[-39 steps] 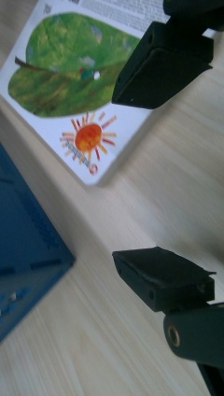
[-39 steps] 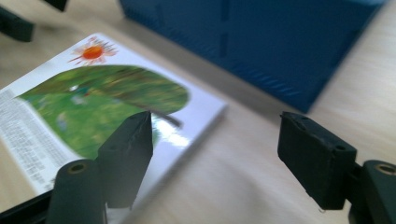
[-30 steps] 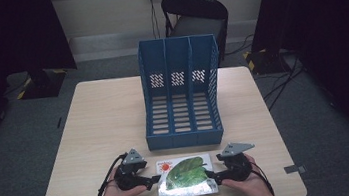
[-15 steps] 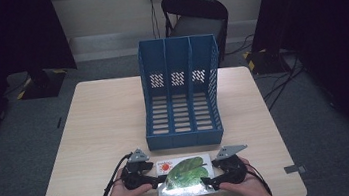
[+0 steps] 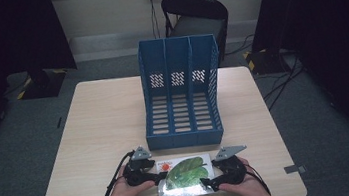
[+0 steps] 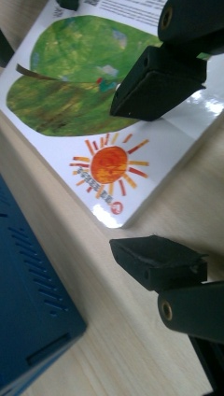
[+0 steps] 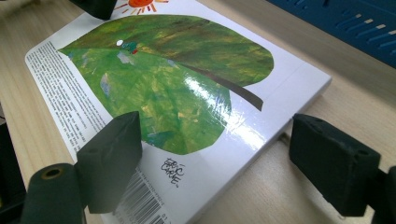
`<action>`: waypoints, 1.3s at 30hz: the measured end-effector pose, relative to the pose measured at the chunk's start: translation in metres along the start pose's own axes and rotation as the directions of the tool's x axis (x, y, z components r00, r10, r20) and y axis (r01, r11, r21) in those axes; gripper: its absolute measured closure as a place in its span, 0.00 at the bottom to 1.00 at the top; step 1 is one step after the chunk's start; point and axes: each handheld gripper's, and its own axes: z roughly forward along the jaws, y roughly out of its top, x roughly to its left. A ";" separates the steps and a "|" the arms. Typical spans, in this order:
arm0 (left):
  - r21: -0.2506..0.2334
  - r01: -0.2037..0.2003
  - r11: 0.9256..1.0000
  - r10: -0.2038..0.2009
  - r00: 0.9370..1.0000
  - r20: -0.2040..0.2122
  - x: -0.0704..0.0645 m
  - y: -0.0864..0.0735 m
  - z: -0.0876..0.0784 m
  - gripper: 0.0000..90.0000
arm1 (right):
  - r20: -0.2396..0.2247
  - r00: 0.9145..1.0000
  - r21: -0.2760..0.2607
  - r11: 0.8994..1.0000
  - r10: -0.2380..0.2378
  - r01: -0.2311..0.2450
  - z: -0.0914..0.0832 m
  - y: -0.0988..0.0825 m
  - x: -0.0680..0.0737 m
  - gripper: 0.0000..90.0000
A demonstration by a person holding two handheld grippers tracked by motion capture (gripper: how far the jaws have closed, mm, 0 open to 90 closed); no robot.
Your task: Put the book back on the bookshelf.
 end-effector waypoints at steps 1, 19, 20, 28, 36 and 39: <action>-0.028 0.001 1.000 -0.001 1.000 -0.006 -0.001 0.000 0.004 0.34 | 0.000 1.000 0.000 1.000 0.001 -0.001 0.000 0.000 0.000 0.19; -0.060 0.055 0.997 -0.052 0.997 0.051 -0.001 -0.001 0.000 0.31 | 0.000 1.000 -0.002 1.000 -0.011 0.011 0.002 0.001 0.001 0.15; -0.070 0.070 0.995 -0.065 0.996 0.064 -0.001 0.000 -0.002 0.32 | 0.000 1.000 -0.001 1.000 -0.014 0.014 0.002 0.001 0.001 0.15; -0.051 0.088 0.995 -0.081 0.990 0.113 -0.004 0.000 -0.007 0.33 | -0.018 0.999 -0.010 0.999 -0.035 0.035 -0.003 0.000 0.005 0.15; -0.010 0.098 0.995 -0.096 0.989 0.114 -0.003 -0.004 -0.012 0.34 | -0.051 0.997 -0.014 0.999 -0.049 0.048 -0.014 -0.007 0.008 0.17; 0.021 0.111 0.994 -0.113 0.989 0.094 -0.005 -0.007 -0.015 0.34 | -0.059 0.997 -0.008 0.998 -0.056 0.055 -0.016 -0.009 0.009 0.16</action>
